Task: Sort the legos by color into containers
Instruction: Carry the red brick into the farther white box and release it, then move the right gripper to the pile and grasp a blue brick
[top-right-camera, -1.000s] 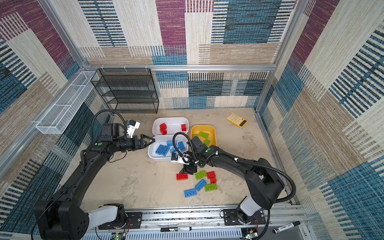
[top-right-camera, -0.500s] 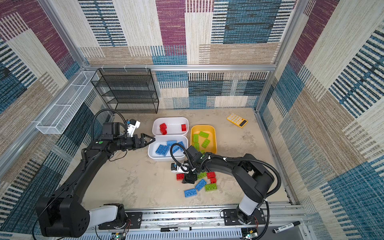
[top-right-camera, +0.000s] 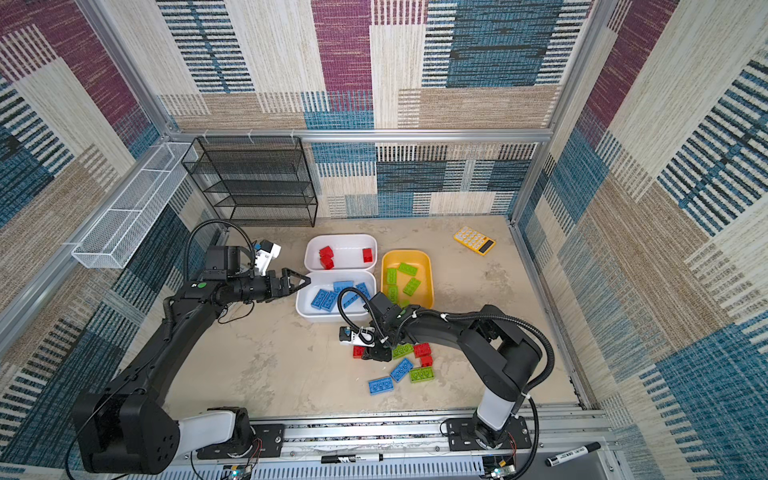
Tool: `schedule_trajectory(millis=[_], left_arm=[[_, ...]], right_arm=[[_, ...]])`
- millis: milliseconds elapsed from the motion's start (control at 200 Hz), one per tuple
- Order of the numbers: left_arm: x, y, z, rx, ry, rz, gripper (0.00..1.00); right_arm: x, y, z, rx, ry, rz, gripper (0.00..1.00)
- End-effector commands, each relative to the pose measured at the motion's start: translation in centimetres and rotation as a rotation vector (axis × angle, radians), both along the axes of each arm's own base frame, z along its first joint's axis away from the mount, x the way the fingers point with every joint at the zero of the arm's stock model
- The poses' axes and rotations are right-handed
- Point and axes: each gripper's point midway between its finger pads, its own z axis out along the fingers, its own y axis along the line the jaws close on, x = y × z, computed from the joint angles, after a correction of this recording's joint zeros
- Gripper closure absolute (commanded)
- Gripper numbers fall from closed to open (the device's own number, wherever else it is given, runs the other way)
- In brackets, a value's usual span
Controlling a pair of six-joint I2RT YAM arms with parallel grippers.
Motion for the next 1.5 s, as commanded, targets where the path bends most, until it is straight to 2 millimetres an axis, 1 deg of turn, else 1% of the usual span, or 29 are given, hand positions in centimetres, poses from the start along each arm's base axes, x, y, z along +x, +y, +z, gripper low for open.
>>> schedule_trajectory(millis=[0, 70, 120, 165, 220, 285, 346, 466, 521, 546, 561, 566, 571, 591, 656, 721, 801, 916, 1007, 1052, 1072, 1112, 1132, 1162, 1227, 1282, 1327, 1422, 1492], left_arm=[[-0.2, -0.1, 0.5, 0.000, -0.017, -0.015, 0.01], [-0.2, -0.1, 0.8, -0.003, -0.024, -0.016, 0.01], [-0.1, -0.1, 1.3, -0.006, -0.032, -0.015, 0.01], [-0.1, -0.1, 1.8, -0.011, -0.043, -0.014, 0.01], [0.0, -0.1, 2.3, -0.014, -0.055, -0.013, 0.01], [0.2, -0.1, 2.6, -0.017, -0.064, -0.011, 0.01], [0.3, -0.1, 2.7, -0.023, -0.067, -0.006, 0.01], [0.7, 0.1, 2.9, -0.024, -0.081, 0.008, 0.01], [0.8, 0.2, 2.9, -0.026, -0.083, 0.013, 0.01], [0.9, 0.2, 3.0, -0.028, -0.085, 0.015, 0.01], [0.9, 0.2, 3.0, -0.028, -0.086, 0.017, 0.01], [0.9, 0.2, 3.0, -0.029, -0.086, 0.018, 0.01], [0.9, 0.2, 3.0, -0.030, -0.086, 0.018, 0.01], [1.0, 0.2, 2.9, -0.031, -0.087, 0.019, 0.01], [1.1, 0.2, 2.8, -0.037, -0.083, 0.024, 0.01], [1.1, 0.2, 2.7, -0.038, -0.081, 0.024, 0.01], [0.9, 0.3, 2.7, -0.033, -0.082, 0.024, 0.01], [0.7, 0.5, 2.6, -0.025, -0.080, 0.025, 0.01], [0.6, 0.6, 2.7, -0.027, -0.079, 0.027, 0.01], [0.6, 0.6, 2.7, -0.027, -0.079, 0.027, 0.01], [0.6, 0.7, 2.6, -0.027, -0.077, 0.027, 0.01], [0.7, 0.7, 2.7, -0.025, -0.077, 0.026, 0.01], [0.7, 0.7, 2.7, -0.024, -0.078, 0.026, 0.01], [0.7, 0.7, 2.8, -0.024, -0.077, 0.025, 0.01], [0.8, 0.8, 2.9, -0.026, -0.079, 0.026, 0.01], [0.8, 0.8, 3.0, -0.025, -0.078, 0.024, 0.01], [0.8, 0.8, 2.8, -0.026, -0.075, 0.024, 0.01], [0.8, 0.8, 2.6, -0.029, -0.070, 0.023, 0.01], [0.7, 0.7, 2.3, -0.034, -0.060, 0.021, 0.01]], right_arm=[[1.2, 0.9, 3.3, 0.060, -0.060, -0.030, 0.69], [2.3, 1.4, 6.2, 0.121, -0.095, -0.057, 0.69], [3.4, 1.7, 8.6, 0.175, -0.116, -0.085, 0.69], [4.8, 1.8, 10.5, 0.218, -0.131, -0.117, 0.69], [7.1, 1.9, 12.6, 0.264, -0.153, -0.156, 0.69], [10.1, 2.1, 14.1, 0.294, -0.191, -0.190, 0.70], [12.7, 2.7, 14.6, 0.303, -0.218, -0.204, 0.70], [17.1, 4.3, 14.2, 0.297, -0.251, -0.220, 0.70], [19.1, 5.0, 13.6, 0.291, -0.263, -0.229, 0.70], [20.0, 5.3, 13.3, 0.290, -0.267, -0.236, 0.70], [20.4, 5.4, 12.7, 0.282, -0.261, -0.239, 0.70], [20.8, 5.6, 13.1, 0.288, -0.269, -0.240, 0.70], [20.8, 5.6, 12.5, 0.279, -0.264, -0.241, 0.70], [21.7, 5.9, 12.6, 0.281, -0.276, -0.245, 0.70], [24.4, 6.6, 11.1, 0.256, -0.300, -0.276, 0.70], [27.0, 7.3, 10.3, 0.244, -0.322, -0.298, 0.70], [29.4, 8.1, 9.3, 0.236, -0.341, -0.318, 0.70], [31.9, 8.6, 7.7, 0.216, -0.375, -0.351, 0.68], [32.8, 8.9, 7.0, 0.214, -0.380, -0.360, 0.62], [32.9, 9.1, 6.9, 0.222, -0.382, -0.362, 0.55], [33.0, 9.1, 7.1, 0.224, -0.381, -0.367, 0.48], [33.0, 9.2, 7.7, 0.240, -0.377, -0.368, 0.37], [32.9, 9.3, 8.1, 0.248, -0.371, -0.364, 0.33], [32.7, 9.3, 8.7, 0.260, -0.369, -0.360, 0.30], [31.8, 9.0, 10.3, 0.286, -0.351, -0.351, 0.28], [30.5, 8.6, 11.6, 0.307, -0.335, -0.327, 0.27], [29.0, 8.1, 12.0, 0.302, -0.319, -0.296, 0.26], [24.4, 6.7, 12.9, 0.315, -0.259, -0.225, 0.26], [20.5, 5.4, 13.5, 0.335, -0.206, -0.190, 0.25]])
